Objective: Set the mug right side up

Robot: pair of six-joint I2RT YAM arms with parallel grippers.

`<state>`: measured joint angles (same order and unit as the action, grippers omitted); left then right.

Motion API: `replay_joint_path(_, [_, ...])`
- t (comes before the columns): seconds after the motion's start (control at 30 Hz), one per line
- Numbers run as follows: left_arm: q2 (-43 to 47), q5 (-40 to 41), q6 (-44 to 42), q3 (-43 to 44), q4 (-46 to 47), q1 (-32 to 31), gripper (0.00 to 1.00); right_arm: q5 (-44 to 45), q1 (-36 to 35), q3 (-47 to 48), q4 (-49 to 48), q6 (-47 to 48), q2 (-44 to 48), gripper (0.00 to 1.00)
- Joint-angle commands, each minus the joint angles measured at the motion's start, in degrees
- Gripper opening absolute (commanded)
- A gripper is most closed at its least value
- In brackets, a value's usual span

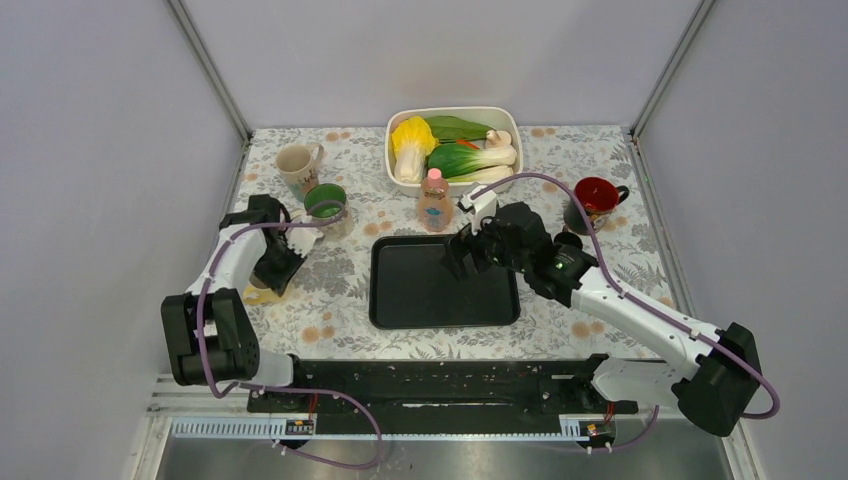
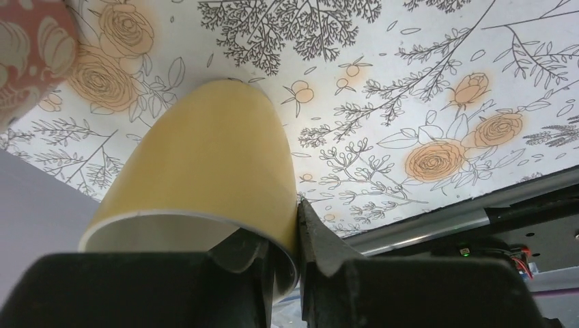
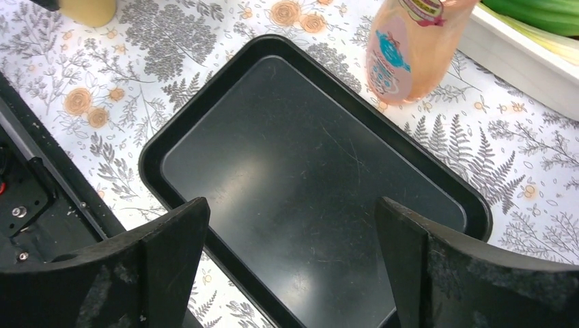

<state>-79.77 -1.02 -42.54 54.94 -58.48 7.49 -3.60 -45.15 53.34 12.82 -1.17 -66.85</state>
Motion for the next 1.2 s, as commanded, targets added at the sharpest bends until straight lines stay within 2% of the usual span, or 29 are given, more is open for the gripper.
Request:
replay_joint_path(0.0, [-1.2, -1.5, -2.0, -1.0, 6.6, 0.1, 0.20, 1.8, 2.3, -1.3, -1.0, -1.0, 2.1, 0.99])
replay_joint_path(0.03, [-1.1, -1.7, -1.9, -1.2, 6.8, 0.2, 0.27, 1.6, 3.0, -1.7, -1.0, -1.5, 2.5, 0.99])
replay_joint_path(0.13, [0.9, -2.9, -1.6, -1.0, 6.7, 0.1, 0.60, 1.5, 5.8, -3.0, -0.7, -3.1, 4.5, 0.99])
replay_joint_path(0.17, [1.8, -3.3, -1.2, -0.6, 6.8, 0.2, 0.68, 1.9, 6.8, -3.3, -0.4, -3.6, 5.2, 0.99])
replay_joint_path(0.27, [5.5, -5.8, 1.9, 2.4, 6.8, 0.1, 0.88, 5.7, 10.7, -3.7, 2.2, -5.5, 7.4, 0.99])
replay_joint_path(0.3, [6.9, -7.6, 3.4, 3.8, 7.0, 0.1, 0.91, 7.5, 12.1, -3.7, 3.4, -6.2, 8.4, 0.99])
replay_joint_path(0.37, [9.4, -10.6, 8.9, 6.5, 9.9, 0.0, 0.93, 12.7, 14.7, -4.4, 5.4, -7.6, 11.3, 0.99])
replay_joint_path(0.47, [13.5, -11.7, 20.4, 6.6, 21.0, -2.4, 0.95, 21.9, 18.1, -8.1, 5.8, -7.9, 17.6, 1.00])
replay_joint_path(0.5, [14.9, -10.9, 23.5, 5.3, 25.5, -4.0, 0.99, 24.5, 19.2, -9.4, 5.8, -7.6, 19.8, 1.00])
replay_joint_path(0.63, [20.3, -1.0, 31.1, -0.2, 39.0, -14.2, 0.99, 30.6, 22.9, -14.5, 6.5, -5.5, 28.7, 0.99])
replay_joint_path(0.7, [23.5, 2.7, 32.6, -3.9, 46.5, -17.8, 0.99, 33.7, 23.4, -16.5, 6.6, -5.3, 31.3, 1.00])
replay_joint_path(0.8, [27.5, 2.7, 33.6, -11.2, 57.2, -18.8, 0.99, 38.0, 23.7, -21.6, 2.1, -4.5, 33.4, 0.99])
replay_joint_path(0.9, [30.6, 8.1, 40.8, -20.8, 69.9, -18.8, 0.99, 41.4, 23.8, -27.4, -1.8, -4.5, 35.9, 0.99])
replay_joint_path(1.07, [31.7, 9.6, 42.4, -34.3, 80.6, -18.8, 0.99, 41.3, 23.8, -32.0, -4.3, -5.3, 42.3, 0.99])
replay_joint_path(1.17, [33.3, 10.2, 40.1, -37.7, 85.5, -18.8, 0.99, 41.0, 23.8, -33.2, -4.1, -5.6, 45.0, 1.00])
